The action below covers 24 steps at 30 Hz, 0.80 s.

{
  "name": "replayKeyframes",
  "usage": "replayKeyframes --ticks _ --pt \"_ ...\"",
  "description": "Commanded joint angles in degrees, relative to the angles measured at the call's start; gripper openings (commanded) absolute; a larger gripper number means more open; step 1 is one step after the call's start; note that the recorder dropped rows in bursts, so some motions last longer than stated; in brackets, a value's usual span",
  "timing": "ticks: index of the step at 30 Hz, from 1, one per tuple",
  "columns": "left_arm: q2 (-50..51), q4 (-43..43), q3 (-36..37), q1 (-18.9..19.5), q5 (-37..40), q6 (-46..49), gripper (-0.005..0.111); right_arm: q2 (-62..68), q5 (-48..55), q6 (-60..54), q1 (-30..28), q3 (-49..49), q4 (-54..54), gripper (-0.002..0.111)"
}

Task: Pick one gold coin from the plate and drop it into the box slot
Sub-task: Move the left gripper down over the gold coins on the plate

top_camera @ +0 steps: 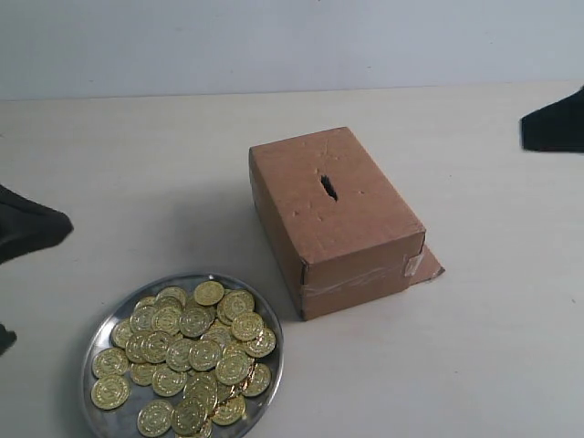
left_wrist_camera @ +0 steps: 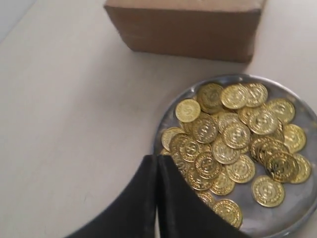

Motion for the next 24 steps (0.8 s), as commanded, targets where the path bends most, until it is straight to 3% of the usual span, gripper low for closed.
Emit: replayKeyframes --ticks 1,7,10,19,21,24 --pt "5.16 -0.87 -0.55 -3.64 -1.12 8.06 0.0 9.2 0.34 -2.02 8.92 -0.23 -4.3 0.0" --pt "8.32 -1.31 -0.55 -5.39 -1.73 14.92 0.0 17.0 0.08 -2.02 18.9 -0.23 -7.95 0.0" --pt "9.89 -1.83 -0.55 -5.53 -1.98 20.6 0.0 18.49 -0.71 -2.02 20.54 -0.23 -8.31 0.0" --pt "18.03 -1.9 5.54 -12.24 -4.66 57.76 0.0 19.57 -2.8 -2.02 21.55 -0.23 -8.13 0.0" --pt "20.13 -2.05 5.91 -12.47 -5.72 64.05 0.012 19.57 -2.8 -2.02 21.55 -0.23 -8.0 0.0" --pt "21.37 -2.23 5.91 -12.47 -7.34 66.54 0.049 19.57 -2.8 -2.02 21.55 -0.23 -7.7 0.0"
